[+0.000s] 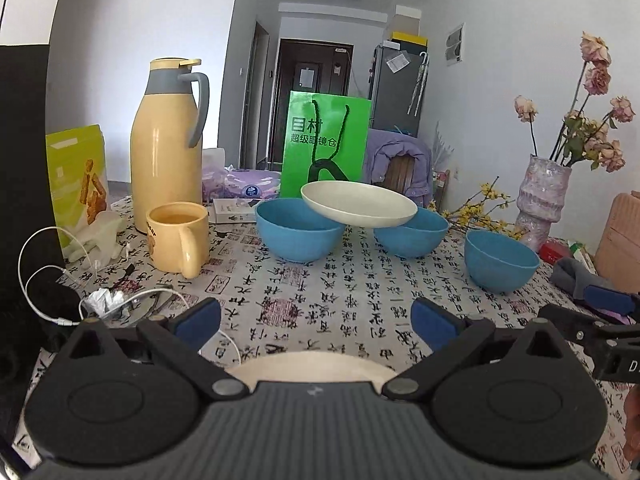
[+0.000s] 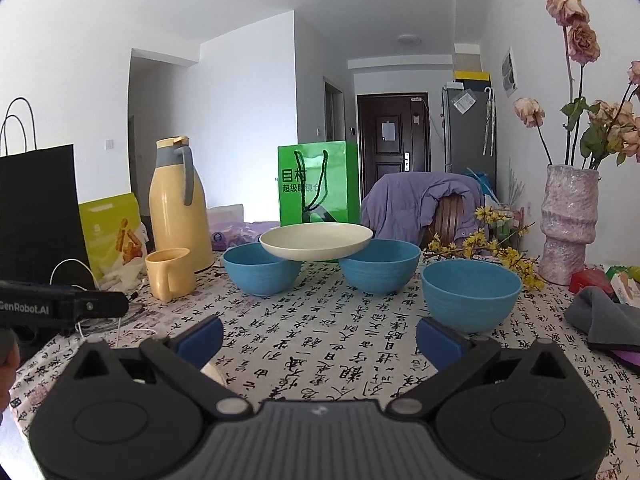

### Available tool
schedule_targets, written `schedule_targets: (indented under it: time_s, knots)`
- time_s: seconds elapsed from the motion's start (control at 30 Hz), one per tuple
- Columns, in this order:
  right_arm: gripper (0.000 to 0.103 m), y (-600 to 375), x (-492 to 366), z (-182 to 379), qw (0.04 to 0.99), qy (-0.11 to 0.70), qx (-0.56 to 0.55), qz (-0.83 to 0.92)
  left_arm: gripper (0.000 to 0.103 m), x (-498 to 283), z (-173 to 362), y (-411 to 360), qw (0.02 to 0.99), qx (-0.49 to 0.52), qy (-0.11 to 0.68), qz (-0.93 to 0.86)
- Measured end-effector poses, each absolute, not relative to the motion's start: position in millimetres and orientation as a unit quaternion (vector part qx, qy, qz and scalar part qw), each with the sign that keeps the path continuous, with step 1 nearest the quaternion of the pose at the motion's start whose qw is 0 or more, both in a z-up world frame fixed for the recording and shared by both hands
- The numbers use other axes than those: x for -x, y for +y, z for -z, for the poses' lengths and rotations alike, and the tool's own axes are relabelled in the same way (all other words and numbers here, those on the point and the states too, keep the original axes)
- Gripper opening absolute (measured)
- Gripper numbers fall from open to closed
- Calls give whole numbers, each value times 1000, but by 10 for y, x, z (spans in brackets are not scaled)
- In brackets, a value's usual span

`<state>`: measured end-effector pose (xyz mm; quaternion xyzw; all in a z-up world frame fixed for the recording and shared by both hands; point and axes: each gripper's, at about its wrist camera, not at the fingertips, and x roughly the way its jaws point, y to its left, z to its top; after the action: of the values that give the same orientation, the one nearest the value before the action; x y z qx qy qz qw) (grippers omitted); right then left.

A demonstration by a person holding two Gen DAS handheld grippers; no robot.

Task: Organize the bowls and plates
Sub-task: 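Move both tools to the cream plate resting on a blue bowl, then close the left tool on the plate rim while the right tool grips it too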

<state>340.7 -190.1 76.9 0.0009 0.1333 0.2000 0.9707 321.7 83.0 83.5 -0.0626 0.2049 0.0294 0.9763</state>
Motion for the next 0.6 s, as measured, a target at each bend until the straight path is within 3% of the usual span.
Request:
schedule_targets:
  time_s: [0.37, 0.6]
  knots:
    - [94, -1736, -4741, -995, 966, 171, -61, -185, 101, -4684, -1025, 1466, 962, 144, 227, 54]
    - [79, -1483, -5887, -978, 963, 194, -86, -164, 74, -5839, -932, 1529, 956, 141, 255, 27]
